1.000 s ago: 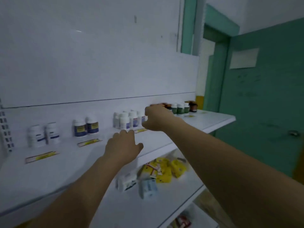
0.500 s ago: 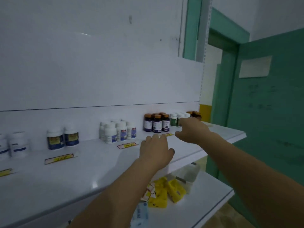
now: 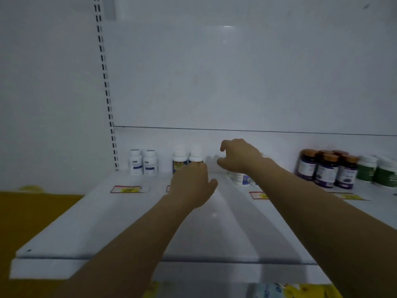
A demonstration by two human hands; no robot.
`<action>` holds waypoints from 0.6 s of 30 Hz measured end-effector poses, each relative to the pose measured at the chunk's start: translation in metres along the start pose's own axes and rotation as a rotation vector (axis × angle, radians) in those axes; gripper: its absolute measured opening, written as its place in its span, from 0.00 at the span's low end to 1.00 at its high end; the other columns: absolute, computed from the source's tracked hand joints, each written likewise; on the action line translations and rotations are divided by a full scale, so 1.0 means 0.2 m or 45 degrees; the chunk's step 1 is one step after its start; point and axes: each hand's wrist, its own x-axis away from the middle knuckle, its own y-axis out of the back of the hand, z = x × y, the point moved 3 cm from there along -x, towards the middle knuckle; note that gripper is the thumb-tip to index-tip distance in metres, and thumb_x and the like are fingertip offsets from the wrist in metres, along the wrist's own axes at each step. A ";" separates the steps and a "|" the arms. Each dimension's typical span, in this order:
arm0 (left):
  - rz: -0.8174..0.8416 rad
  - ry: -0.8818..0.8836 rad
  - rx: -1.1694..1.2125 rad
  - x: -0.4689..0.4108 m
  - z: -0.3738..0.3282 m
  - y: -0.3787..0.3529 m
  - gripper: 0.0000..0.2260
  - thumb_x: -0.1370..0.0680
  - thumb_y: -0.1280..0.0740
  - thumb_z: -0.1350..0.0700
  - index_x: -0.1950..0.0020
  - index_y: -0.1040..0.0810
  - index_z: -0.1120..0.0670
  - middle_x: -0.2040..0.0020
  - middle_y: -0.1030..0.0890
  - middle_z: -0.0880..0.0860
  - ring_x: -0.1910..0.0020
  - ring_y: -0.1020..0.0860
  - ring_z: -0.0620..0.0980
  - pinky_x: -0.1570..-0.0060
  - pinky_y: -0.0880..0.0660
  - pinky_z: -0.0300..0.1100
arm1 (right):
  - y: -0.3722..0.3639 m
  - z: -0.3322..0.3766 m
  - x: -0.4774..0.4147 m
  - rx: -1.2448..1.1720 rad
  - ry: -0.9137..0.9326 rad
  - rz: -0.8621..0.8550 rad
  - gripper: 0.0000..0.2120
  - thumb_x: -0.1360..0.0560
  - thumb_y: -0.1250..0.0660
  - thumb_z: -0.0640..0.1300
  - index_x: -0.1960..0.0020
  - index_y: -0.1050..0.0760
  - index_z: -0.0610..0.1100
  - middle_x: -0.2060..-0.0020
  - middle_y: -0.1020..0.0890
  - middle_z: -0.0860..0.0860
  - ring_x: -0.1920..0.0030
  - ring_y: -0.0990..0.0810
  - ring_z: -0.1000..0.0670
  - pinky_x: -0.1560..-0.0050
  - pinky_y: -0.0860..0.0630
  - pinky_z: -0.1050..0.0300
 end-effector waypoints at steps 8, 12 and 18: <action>0.316 0.239 -0.140 0.11 0.26 -0.26 0.26 0.20 0.49 0.40 0.30 0.34 0.57 0.30 0.35 0.58 0.32 0.36 0.56 0.33 0.38 0.51 | -0.23 0.21 -0.23 -0.020 0.094 0.026 0.19 0.24 0.38 0.45 0.34 0.32 0.42 0.40 0.26 0.42 0.41 0.27 0.42 0.44 0.27 0.50; 0.324 0.211 -0.129 0.11 0.27 -0.28 0.27 0.20 0.51 0.40 0.29 0.36 0.58 0.29 0.36 0.58 0.30 0.38 0.56 0.29 0.42 0.51 | -0.28 0.22 -0.33 -0.053 0.037 -0.038 0.20 0.22 0.40 0.43 0.31 0.35 0.41 0.38 0.30 0.41 0.38 0.31 0.41 0.42 0.29 0.50; 0.373 0.188 -0.106 0.12 0.28 -0.29 0.29 0.19 0.54 0.40 0.25 0.43 0.57 0.25 0.43 0.57 0.26 0.45 0.56 0.26 0.50 0.52 | -0.42 0.23 -0.47 -0.085 -0.006 0.035 0.21 0.20 0.43 0.44 0.29 0.39 0.41 0.36 0.33 0.39 0.37 0.32 0.39 0.40 0.30 0.48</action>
